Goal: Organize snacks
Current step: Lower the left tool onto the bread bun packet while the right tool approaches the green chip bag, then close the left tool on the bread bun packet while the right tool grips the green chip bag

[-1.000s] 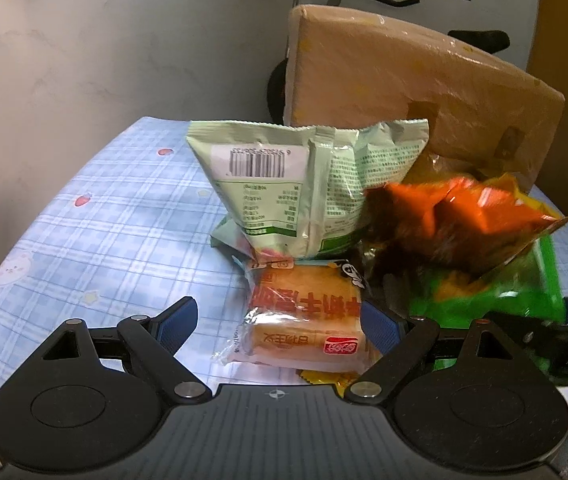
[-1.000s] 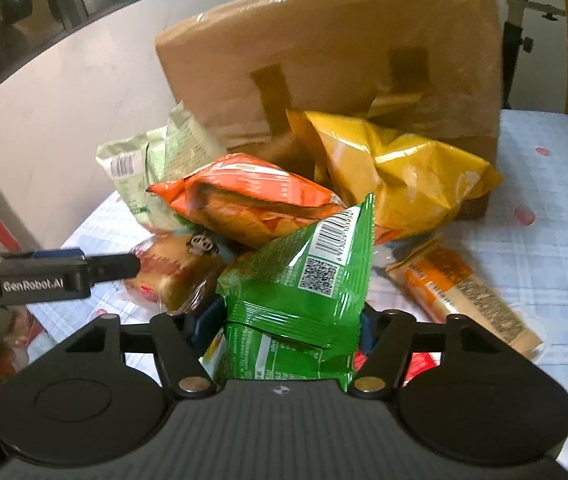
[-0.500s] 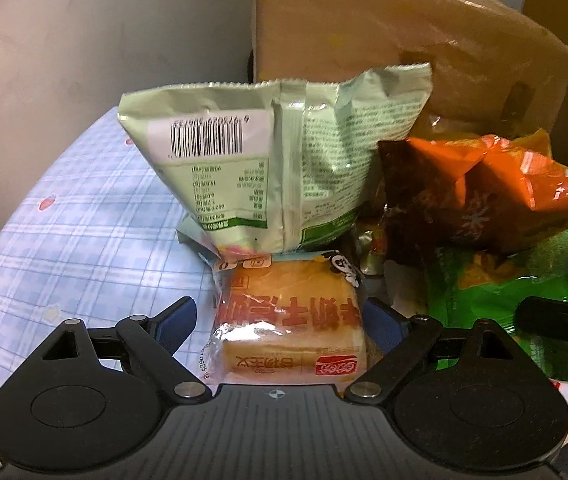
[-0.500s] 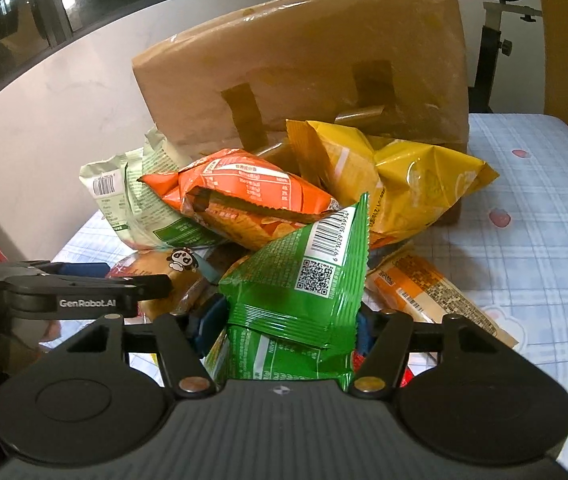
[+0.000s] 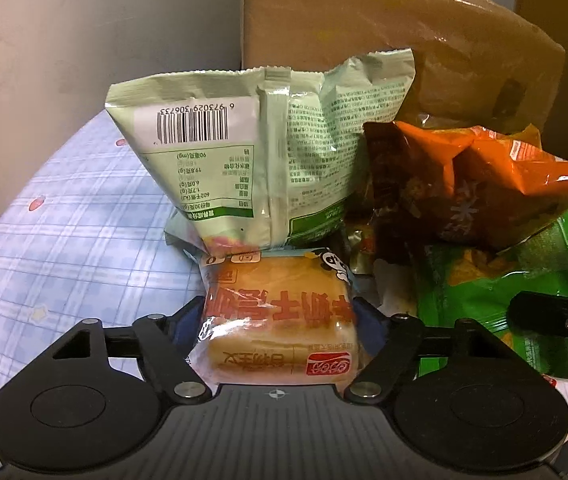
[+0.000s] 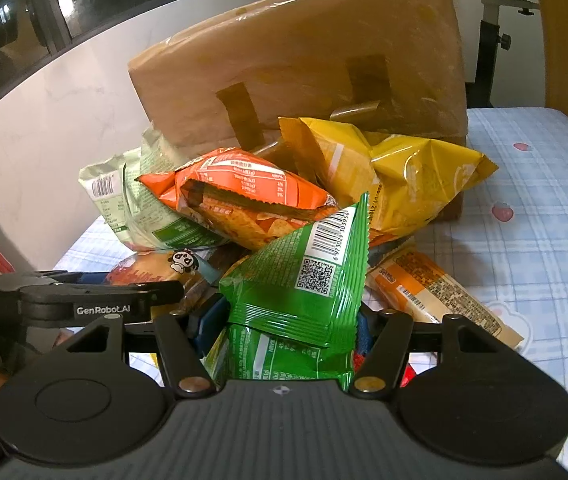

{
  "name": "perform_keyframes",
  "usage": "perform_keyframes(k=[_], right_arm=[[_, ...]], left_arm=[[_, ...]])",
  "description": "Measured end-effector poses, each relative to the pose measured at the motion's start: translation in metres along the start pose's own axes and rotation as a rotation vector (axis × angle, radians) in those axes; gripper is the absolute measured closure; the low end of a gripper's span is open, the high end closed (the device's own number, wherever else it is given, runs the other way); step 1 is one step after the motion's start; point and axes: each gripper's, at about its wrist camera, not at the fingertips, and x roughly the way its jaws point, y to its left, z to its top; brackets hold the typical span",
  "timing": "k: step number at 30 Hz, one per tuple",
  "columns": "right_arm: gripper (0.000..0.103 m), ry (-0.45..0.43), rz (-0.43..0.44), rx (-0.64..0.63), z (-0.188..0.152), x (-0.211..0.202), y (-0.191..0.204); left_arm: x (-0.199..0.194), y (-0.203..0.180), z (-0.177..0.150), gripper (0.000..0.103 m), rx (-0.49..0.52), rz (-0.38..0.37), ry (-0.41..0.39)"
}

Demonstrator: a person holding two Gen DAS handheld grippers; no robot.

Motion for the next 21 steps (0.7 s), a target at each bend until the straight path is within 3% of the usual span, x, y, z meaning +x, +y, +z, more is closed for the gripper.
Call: perform_keyframes(k=[21], right_arm=[[0.042,-0.005,0.002,0.001,0.000,-0.006,0.003]], left_arm=[[-0.052,0.001,0.001,0.026,0.017,-0.004,-0.037]])
